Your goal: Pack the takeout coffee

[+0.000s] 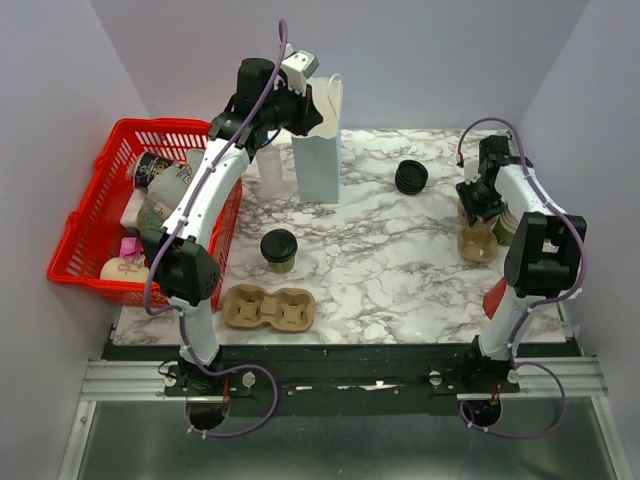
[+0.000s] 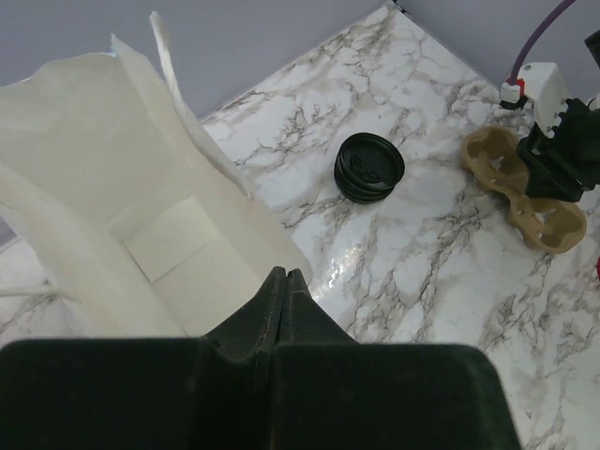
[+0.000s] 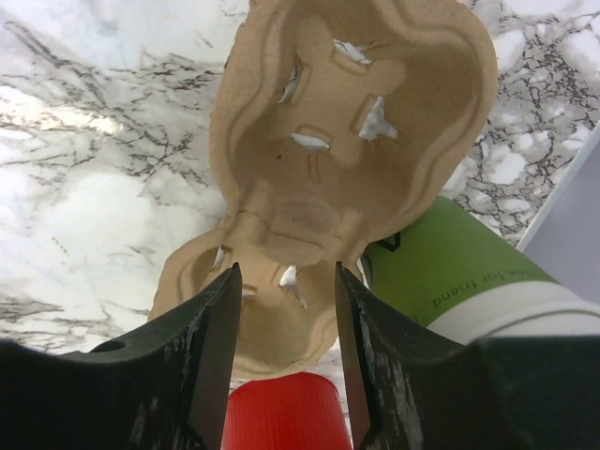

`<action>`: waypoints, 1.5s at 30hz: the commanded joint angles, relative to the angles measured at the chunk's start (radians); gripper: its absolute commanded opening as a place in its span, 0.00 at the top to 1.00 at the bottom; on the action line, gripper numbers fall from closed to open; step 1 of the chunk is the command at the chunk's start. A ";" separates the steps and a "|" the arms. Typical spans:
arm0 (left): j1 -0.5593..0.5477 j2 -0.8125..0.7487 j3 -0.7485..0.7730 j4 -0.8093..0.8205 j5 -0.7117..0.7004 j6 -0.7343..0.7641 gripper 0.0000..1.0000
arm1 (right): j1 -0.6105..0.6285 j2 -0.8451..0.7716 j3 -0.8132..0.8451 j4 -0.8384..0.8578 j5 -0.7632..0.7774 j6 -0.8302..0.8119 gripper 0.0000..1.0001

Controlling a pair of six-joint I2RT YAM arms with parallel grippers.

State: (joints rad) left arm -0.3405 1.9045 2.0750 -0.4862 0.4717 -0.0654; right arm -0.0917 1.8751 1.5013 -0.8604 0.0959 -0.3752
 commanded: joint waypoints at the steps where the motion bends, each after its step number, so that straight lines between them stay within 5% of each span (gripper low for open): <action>1: -0.008 -0.044 -0.024 -0.019 0.027 -0.033 1.00 | -0.025 0.050 0.037 -0.006 0.002 0.007 0.48; 5: -0.012 -0.064 -0.030 -0.002 -0.005 -0.050 0.82 | -0.040 0.078 0.039 -0.005 0.001 0.001 0.48; 9: -0.014 -0.084 -0.030 -0.006 -0.028 -0.045 0.76 | -0.046 0.104 0.053 -0.003 -0.010 -0.002 0.48; 35: -0.035 -0.134 -0.105 -0.026 -0.059 -0.017 0.74 | -0.054 0.180 0.125 -0.028 -0.108 0.039 0.45; 45: -0.041 -0.150 -0.115 -0.037 -0.064 -0.011 0.73 | -0.062 0.180 0.145 -0.038 -0.140 0.032 0.56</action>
State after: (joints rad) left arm -0.3752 1.8004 1.9766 -0.5106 0.4305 -0.0822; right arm -0.1459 2.0327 1.6249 -0.8886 -0.0166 -0.3393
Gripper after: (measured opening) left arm 0.269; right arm 0.474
